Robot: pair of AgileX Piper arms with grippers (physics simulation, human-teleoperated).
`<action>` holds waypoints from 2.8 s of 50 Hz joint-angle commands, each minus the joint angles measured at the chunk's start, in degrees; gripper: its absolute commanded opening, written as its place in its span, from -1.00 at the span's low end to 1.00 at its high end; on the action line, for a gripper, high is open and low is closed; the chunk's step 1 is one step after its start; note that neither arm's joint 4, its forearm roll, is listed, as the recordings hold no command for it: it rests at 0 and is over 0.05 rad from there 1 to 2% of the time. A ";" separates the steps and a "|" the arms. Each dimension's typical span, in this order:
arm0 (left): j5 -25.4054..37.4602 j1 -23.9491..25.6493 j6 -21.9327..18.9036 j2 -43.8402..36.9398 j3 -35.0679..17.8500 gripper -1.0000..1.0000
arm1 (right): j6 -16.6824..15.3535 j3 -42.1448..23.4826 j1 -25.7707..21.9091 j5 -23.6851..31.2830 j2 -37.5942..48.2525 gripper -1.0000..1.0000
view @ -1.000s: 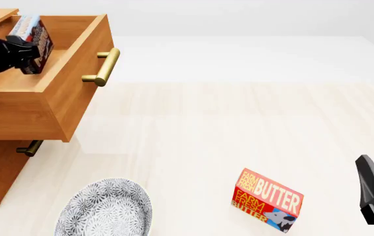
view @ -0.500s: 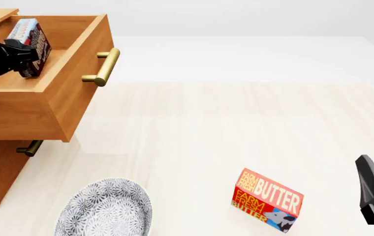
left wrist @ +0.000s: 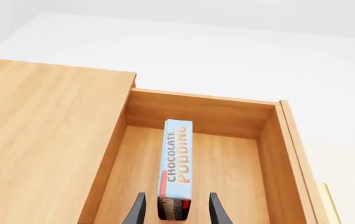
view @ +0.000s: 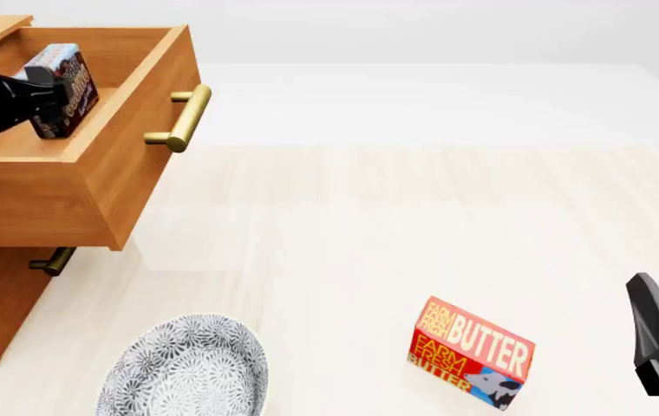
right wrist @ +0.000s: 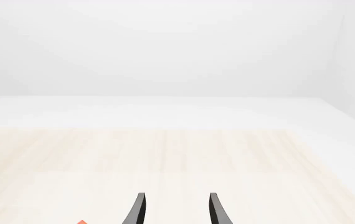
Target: Put the chocolate pudding in the top drawer of the cabinet and close it.
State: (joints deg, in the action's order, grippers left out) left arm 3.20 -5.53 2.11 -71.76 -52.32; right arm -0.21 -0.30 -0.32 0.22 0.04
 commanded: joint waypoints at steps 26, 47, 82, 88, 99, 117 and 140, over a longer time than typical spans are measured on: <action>6.60 3.46 -1.31 6.47 -4.16 1.00 | -0.02 0.00 0.00 -0.01 0.00 1.00; 9.48 10.61 -1.00 8.05 -8.59 1.00 | 0.03 0.00 0.01 0.02 0.00 1.00; 8.51 24.89 4.66 0.79 -16.54 1.00 | -0.03 0.00 -0.01 -0.01 0.00 1.00; 5.98 27.81 9.51 0.89 -15.73 1.00 | 0.02 0.00 0.00 0.01 0.00 1.00; 8.03 30.63 10.43 -3.01 -19.74 1.00 | 0.01 0.00 0.00 0.01 0.00 1.00; 9.87 36.01 14.02 -10.29 -25.24 1.00 | 0.01 0.00 0.00 0.00 0.00 1.00; 7.69 38.07 18.98 -13.18 -24.06 1.00 | 0.01 0.00 -0.01 0.00 0.00 1.00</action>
State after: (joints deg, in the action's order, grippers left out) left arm 11.60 31.27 19.03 -83.53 -76.44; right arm -0.21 -0.30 -0.32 0.22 0.04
